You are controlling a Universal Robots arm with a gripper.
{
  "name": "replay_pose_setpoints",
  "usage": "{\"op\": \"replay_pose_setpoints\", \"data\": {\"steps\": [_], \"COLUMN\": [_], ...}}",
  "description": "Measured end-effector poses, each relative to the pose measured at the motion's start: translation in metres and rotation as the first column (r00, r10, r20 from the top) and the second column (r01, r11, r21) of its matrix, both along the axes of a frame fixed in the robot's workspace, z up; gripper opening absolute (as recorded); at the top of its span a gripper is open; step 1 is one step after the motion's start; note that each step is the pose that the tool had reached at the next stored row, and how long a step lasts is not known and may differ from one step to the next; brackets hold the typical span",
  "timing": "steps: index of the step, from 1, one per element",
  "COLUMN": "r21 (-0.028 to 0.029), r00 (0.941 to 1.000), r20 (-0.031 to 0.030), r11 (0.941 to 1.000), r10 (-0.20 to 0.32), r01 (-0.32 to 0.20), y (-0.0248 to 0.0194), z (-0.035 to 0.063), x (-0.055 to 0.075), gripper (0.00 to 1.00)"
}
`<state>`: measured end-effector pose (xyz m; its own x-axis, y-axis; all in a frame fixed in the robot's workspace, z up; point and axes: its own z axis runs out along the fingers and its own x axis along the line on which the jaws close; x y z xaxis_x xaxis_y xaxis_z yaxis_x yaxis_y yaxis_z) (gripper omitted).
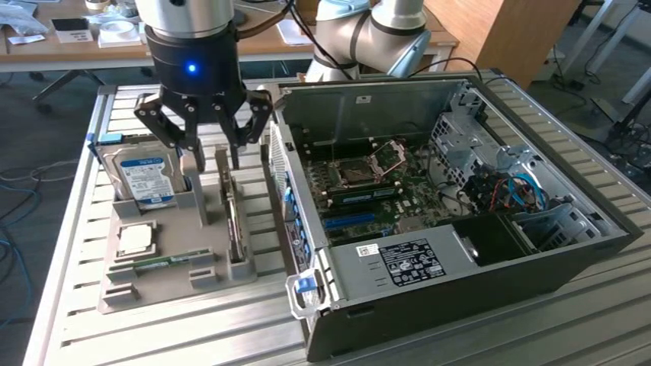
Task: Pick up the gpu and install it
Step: 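Pick up the gpu and move the gpu toward the slot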
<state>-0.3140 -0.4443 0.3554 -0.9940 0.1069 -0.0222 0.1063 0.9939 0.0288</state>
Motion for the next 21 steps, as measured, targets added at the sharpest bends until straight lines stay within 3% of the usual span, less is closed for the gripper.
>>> {"op": "replay_pose_setpoints", "data": {"steps": [21], "r21": [0.0000], "r00": [1.0000], "r20": [0.0000], "r11": [1.0000], "r10": [0.000], "r01": [0.000], "y": [0.0000], "z": [-0.0232], "x": [0.000], "gripper": [0.47]}}
